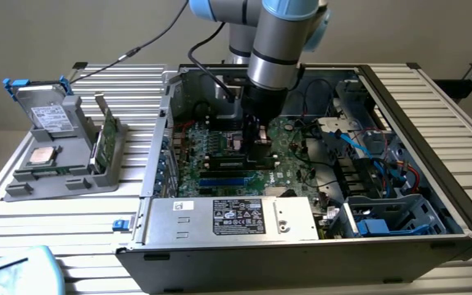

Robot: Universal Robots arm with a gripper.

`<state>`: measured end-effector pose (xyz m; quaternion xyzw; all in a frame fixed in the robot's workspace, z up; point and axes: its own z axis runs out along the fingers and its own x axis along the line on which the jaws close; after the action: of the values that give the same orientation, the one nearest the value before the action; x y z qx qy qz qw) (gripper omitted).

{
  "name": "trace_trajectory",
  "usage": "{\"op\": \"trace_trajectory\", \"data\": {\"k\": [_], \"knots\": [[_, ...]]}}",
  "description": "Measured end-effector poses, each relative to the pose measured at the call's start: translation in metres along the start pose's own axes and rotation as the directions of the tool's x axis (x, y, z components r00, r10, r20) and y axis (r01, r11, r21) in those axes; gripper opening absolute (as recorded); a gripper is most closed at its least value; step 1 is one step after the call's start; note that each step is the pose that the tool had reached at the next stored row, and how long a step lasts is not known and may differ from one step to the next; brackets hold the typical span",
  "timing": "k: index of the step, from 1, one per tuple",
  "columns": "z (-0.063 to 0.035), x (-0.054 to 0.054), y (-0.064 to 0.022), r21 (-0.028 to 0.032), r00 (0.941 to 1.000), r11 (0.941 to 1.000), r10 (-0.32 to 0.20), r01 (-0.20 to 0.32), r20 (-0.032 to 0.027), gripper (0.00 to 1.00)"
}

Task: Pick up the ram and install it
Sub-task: 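Insert the ram into the slot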

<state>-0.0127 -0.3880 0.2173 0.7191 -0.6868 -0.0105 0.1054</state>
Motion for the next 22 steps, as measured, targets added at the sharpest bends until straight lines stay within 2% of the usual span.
{"op": "trace_trajectory", "data": {"k": [5, 12, 16, 17, 19, 22], "knots": [[-0.0095, 0.001, 0.0025, 0.0002, 1.0000, 1.0000, 0.000, 0.000, 0.0001, 0.52], [-0.0169, 0.002, 0.0040, 0.0002, 1.0000, 1.0000, 0.000, 0.000, 0.0001, 0.50], [-0.0222, 0.003, 0.0052, 0.0002, 1.0000, 1.0000, 0.000, 0.000, 0.0000, 0.25], [-0.0237, 0.003, 0.0055, 0.0001, 1.0000, 1.0000, 0.000, 0.000, 0.0001, 0.25], [-0.0265, 0.003, 0.0061, 0.0002, 1.0000, 1.0000, 0.000, 0.000, 0.0002, 0.13], [-0.0310, 0.004, 0.0068, 0.0002, 1.0000, 1.0000, 0.000, 0.000, 0.0001, 0.11]]}}
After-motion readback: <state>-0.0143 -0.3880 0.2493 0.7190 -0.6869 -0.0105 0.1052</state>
